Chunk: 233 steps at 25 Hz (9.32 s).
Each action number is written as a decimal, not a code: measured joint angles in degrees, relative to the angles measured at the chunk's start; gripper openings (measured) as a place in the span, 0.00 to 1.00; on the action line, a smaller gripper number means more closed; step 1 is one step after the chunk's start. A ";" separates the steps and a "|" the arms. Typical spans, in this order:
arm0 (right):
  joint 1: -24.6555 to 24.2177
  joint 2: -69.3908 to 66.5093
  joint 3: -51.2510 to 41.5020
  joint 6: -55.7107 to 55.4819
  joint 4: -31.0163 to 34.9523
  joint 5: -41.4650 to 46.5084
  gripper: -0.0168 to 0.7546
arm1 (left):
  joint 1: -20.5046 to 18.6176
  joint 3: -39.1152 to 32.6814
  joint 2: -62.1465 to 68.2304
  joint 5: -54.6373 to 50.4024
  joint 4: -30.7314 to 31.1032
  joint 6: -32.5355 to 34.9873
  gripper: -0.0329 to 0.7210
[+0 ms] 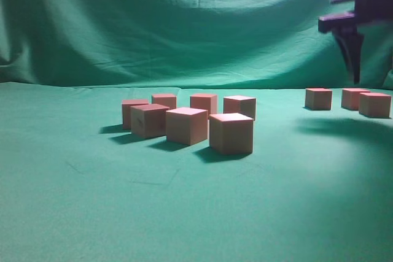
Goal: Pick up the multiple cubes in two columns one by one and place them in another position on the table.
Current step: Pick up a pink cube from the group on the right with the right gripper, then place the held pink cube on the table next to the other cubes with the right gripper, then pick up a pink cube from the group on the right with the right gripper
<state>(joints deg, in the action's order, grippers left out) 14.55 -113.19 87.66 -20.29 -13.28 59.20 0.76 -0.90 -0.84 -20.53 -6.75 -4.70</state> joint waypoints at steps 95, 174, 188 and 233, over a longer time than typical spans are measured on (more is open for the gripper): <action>43.37 12.09 -25.05 6.01 3.94 -9.98 0.36 | 0.00 0.00 0.00 0.00 0.00 0.00 0.04; 36.17 16.13 3.12 1.39 -18.34 11.02 0.70 | 0.00 0.00 0.00 0.00 0.00 0.00 0.04; 3.26 10.23 3.28 6.40 6.65 -1.12 0.70 | 0.00 0.00 0.00 0.00 0.00 0.00 0.04; 0.60 -10.15 6.09 21.06 15.88 -19.04 0.36 | 0.00 0.00 0.00 0.00 0.00 0.00 0.04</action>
<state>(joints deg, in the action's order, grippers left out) 15.15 -123.34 93.75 0.77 2.60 40.16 0.76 -0.90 -0.84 -20.53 -6.75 -4.70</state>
